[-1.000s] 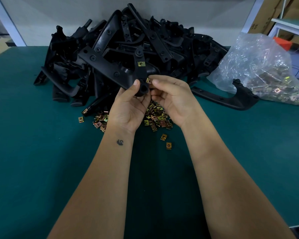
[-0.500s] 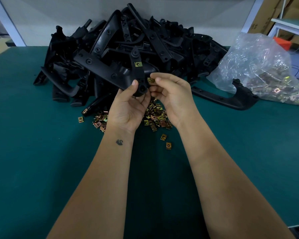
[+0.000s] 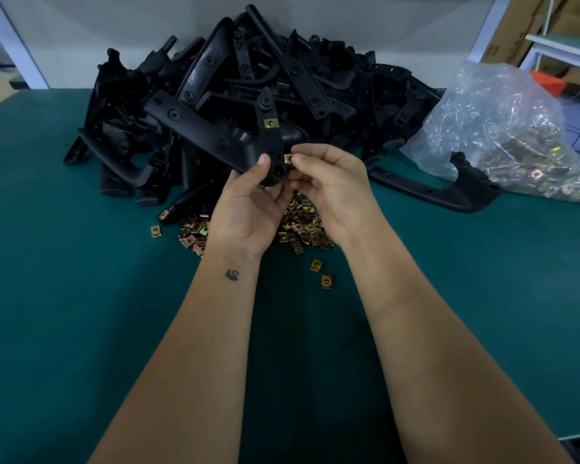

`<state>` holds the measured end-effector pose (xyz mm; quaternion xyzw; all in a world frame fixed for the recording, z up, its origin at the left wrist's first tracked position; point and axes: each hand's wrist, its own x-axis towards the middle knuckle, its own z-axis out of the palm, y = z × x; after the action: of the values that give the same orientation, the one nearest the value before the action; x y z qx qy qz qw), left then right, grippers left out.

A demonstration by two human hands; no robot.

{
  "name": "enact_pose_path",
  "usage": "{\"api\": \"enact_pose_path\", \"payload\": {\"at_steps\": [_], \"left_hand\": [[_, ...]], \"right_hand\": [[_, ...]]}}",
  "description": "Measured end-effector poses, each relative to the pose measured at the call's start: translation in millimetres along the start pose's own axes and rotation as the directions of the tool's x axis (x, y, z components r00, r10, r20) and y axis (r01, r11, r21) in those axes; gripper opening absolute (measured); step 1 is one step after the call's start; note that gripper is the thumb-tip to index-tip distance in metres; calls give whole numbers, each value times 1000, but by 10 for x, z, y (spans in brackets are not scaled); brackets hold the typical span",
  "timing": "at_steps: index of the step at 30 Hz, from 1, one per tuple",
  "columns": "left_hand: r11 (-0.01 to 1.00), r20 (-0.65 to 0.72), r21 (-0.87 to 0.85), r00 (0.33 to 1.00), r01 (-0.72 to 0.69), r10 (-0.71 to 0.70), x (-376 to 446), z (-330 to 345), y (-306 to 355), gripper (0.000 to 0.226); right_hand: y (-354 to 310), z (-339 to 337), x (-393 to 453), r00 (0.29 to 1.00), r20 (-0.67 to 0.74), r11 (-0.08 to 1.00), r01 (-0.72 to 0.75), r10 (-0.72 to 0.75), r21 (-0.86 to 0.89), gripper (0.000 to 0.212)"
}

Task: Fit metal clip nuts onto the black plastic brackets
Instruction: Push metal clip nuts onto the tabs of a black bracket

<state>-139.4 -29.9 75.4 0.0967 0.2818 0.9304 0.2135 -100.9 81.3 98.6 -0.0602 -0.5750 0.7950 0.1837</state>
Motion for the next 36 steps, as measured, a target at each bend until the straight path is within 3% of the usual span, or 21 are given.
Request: {"api": "enact_pose_path", "payload": {"at_steps": [8, 24, 36], "left_hand": [[999, 19, 47, 999, 26, -27, -9, 1, 9, 34], [996, 52, 88, 998, 28, -33, -31, 31, 28, 17], [990, 71, 116, 994, 79, -88, -58, 32, 42, 26]], "right_hand": [[-9, -7, 3, 999, 20, 995, -42, 40, 88, 12], [-4, -35, 10, 999, 34, 996, -34, 31, 78, 18], [14, -42, 27, 996, 80, 993, -35, 26, 111, 24]]}}
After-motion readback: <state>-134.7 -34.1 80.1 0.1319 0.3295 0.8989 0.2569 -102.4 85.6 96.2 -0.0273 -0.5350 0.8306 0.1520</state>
